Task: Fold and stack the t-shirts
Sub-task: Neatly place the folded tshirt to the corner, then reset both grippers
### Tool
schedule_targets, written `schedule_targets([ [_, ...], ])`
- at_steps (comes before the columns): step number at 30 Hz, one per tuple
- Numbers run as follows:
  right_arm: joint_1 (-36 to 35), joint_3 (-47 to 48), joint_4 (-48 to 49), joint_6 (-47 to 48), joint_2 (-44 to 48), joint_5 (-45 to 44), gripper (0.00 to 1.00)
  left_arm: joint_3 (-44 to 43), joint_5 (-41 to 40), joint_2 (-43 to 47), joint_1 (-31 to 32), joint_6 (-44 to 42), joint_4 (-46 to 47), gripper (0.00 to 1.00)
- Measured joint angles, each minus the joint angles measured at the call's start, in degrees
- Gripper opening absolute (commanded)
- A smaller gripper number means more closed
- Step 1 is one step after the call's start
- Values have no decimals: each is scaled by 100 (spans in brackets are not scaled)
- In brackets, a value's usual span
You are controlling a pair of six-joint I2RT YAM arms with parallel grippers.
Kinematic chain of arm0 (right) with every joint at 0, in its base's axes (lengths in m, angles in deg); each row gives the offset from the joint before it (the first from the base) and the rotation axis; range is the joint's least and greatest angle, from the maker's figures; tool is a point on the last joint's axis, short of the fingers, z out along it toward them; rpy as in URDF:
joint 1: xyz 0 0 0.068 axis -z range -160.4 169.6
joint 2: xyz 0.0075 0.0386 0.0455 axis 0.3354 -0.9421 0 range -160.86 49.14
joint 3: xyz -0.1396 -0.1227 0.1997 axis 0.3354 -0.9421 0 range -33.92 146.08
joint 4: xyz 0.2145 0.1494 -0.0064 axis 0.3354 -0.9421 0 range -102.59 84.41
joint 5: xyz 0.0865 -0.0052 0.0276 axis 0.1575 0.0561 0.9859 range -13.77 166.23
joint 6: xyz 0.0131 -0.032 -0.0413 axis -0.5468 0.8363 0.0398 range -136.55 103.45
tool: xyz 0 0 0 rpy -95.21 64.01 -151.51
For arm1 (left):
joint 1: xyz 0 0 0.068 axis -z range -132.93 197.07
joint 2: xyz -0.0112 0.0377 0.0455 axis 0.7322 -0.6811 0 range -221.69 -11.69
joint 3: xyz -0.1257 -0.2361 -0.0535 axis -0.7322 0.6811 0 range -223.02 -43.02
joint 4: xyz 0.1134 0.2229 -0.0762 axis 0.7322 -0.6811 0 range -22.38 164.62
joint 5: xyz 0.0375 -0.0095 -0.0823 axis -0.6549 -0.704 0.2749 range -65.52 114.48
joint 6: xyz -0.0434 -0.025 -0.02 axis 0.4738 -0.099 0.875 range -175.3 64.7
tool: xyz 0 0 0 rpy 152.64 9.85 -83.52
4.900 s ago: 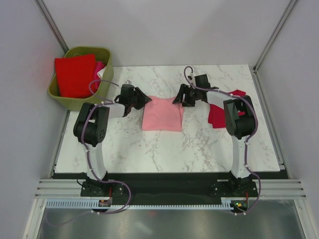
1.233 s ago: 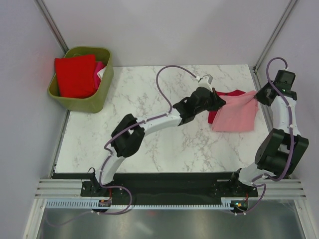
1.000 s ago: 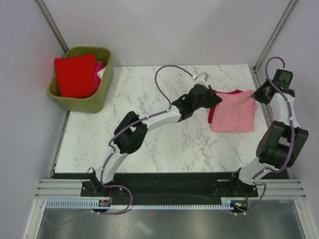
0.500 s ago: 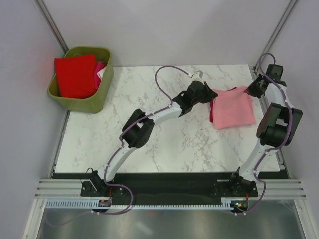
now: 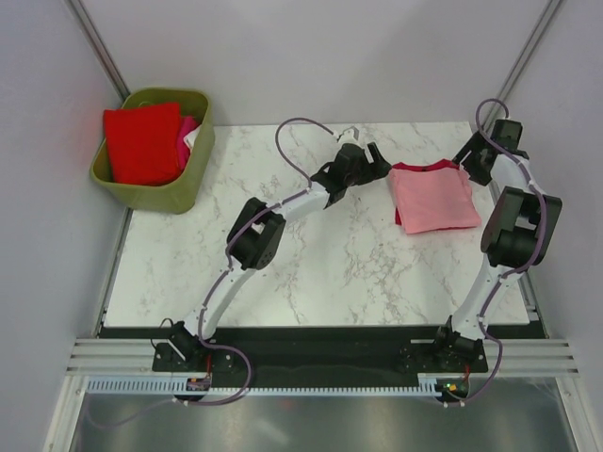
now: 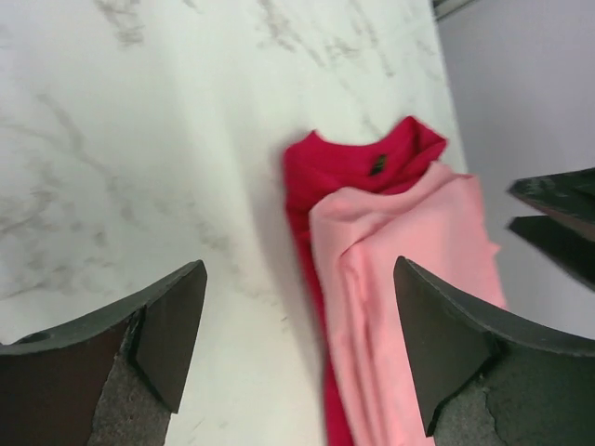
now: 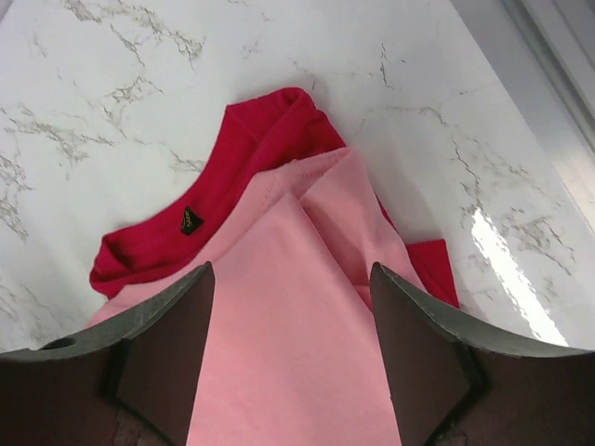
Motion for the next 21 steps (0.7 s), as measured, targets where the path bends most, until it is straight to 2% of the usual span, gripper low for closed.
schedule_targets([
  [4,-214,-431,-4,321,645,-358,71,981,-391,850,-13,-632,-210,89],
  [5,-291,-522,15,385,848,-404,66,1193,-459,1086,-4,-782,-273,89],
  [7,-461,-656,59,487,1200,-417,62,1648,-608,1670,20,-1130,-284,93],
  [8,-570,-717,101,535,1373,-389,53,1871,-702,1976,33,-1283,-302,97],
  [9,-691,-780,162,590,1519,-330,51,2096,-782,2284,42,-1425,-275,99],
  [10,-820,-837,229,614,1633,-262,46,2328,-876,2586,42,-1530,-225,100],
  [13,-1220,-942,358,682,1727,-105,40,3071,-1067,3460,11,-1722,-149,99],
  [17,-1641,-1010,365,756,1541,221,36,3926,-1088,4166,-258,-1740,-68,98],
  [21,-1939,-1025,343,815,1325,455,38,5023,-1139,4756,-680,-1755,-116,98],
])
